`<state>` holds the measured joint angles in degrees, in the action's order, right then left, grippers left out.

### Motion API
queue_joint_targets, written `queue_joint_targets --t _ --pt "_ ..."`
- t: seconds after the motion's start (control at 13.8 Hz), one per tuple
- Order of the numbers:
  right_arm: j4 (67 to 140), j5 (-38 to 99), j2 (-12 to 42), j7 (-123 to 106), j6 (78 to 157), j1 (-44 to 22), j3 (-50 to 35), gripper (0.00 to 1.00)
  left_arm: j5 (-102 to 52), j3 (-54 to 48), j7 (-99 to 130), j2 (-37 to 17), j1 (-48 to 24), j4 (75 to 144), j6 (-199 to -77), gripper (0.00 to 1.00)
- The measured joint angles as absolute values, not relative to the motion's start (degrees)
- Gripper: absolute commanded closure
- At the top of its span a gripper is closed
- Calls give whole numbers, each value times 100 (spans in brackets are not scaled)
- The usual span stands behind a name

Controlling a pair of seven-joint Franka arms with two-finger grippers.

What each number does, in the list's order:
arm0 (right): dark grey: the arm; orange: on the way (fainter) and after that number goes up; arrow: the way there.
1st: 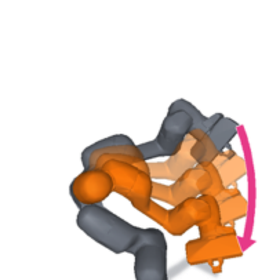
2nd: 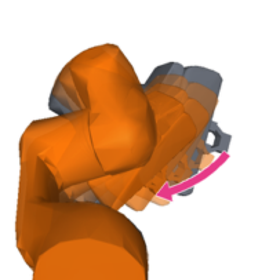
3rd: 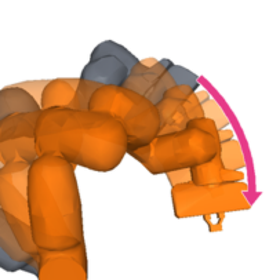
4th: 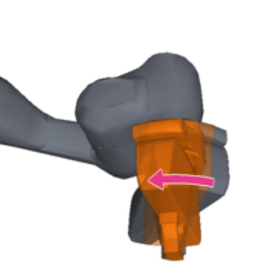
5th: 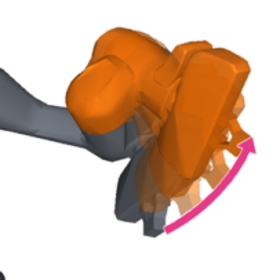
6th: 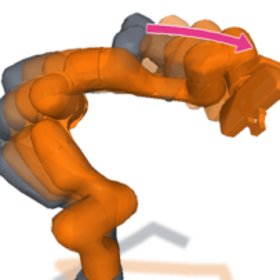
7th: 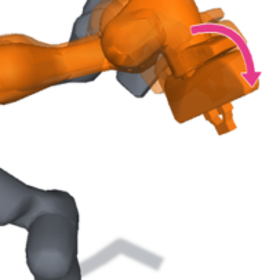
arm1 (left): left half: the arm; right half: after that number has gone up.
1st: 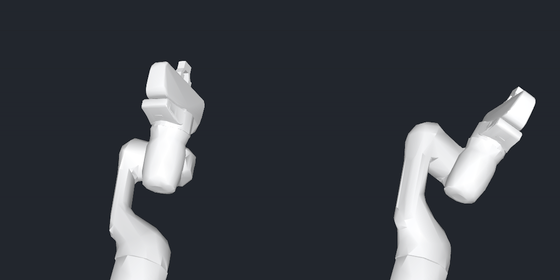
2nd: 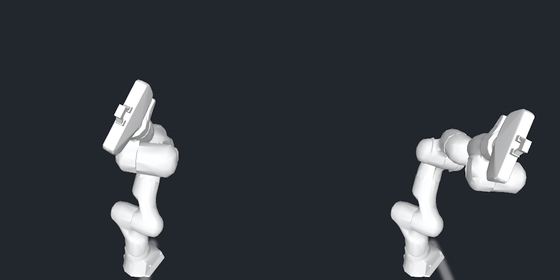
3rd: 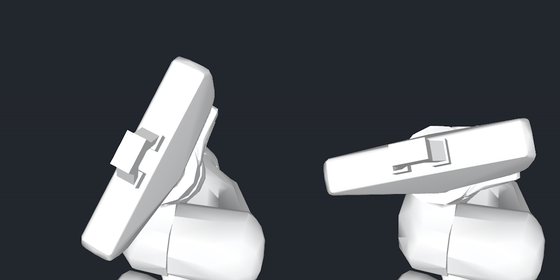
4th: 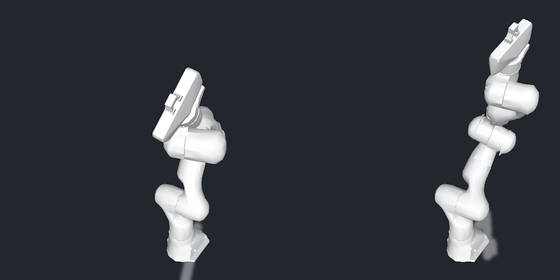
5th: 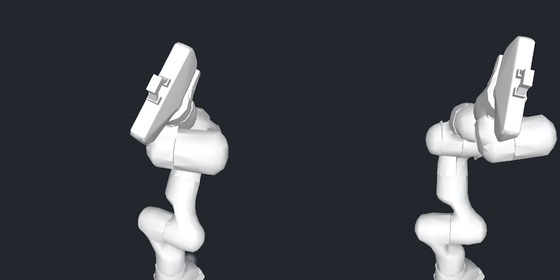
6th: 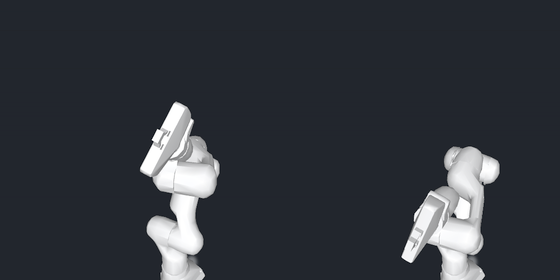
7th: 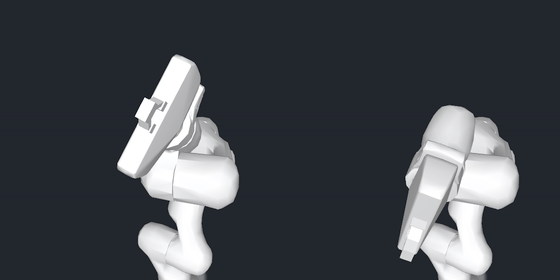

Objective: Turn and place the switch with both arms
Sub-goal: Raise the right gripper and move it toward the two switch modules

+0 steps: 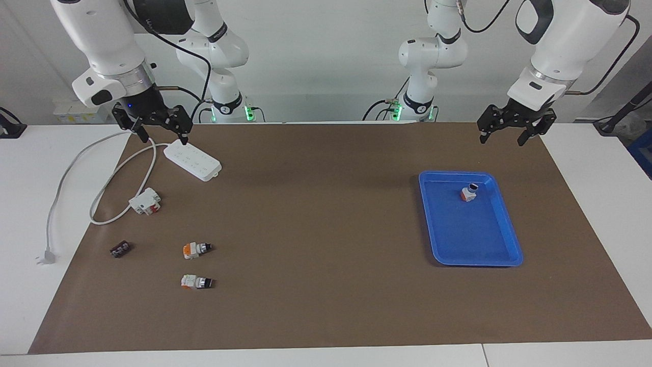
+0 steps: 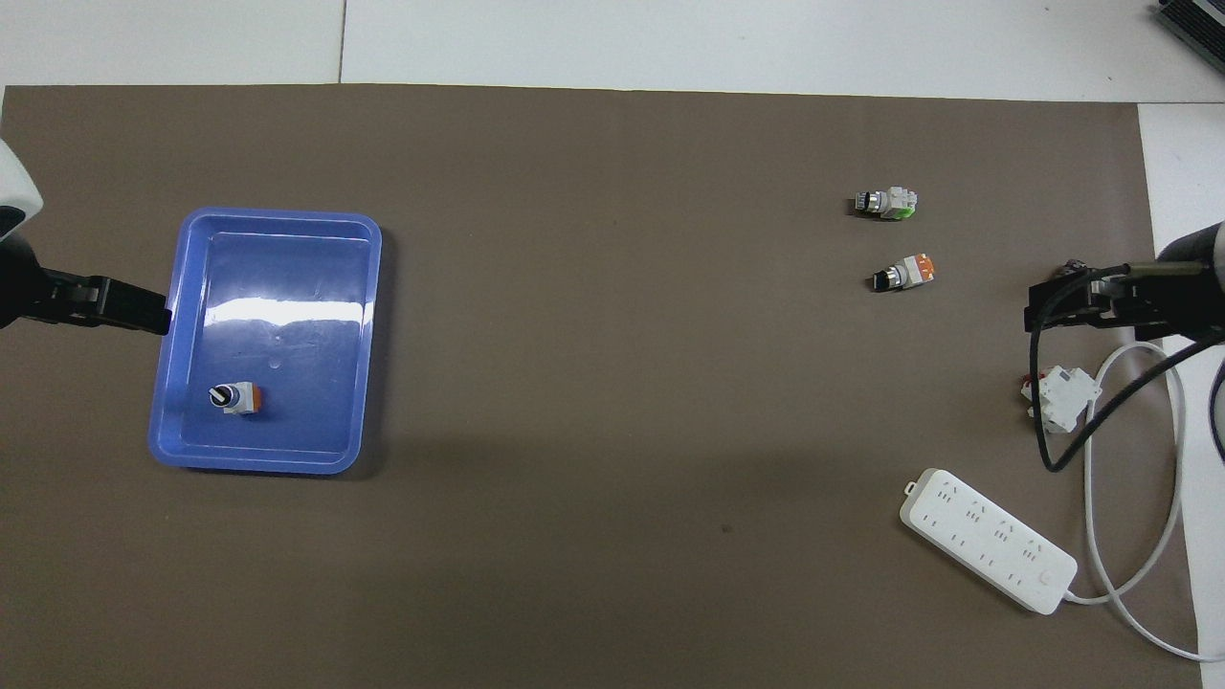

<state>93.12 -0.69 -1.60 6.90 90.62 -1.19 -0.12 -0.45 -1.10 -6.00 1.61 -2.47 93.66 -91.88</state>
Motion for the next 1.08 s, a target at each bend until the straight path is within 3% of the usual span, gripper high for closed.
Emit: queue_joint_targets --t 0.65,1.08 --pt "9315 -64 -160 476 9063 -81 -10 0 -44 -110 -600 161 -247 9366 -9188 0" --pt "9449 49 -151 -1146 9434 78 -4 0 -44 -130 -601 161 -255 9367 -9193 0"
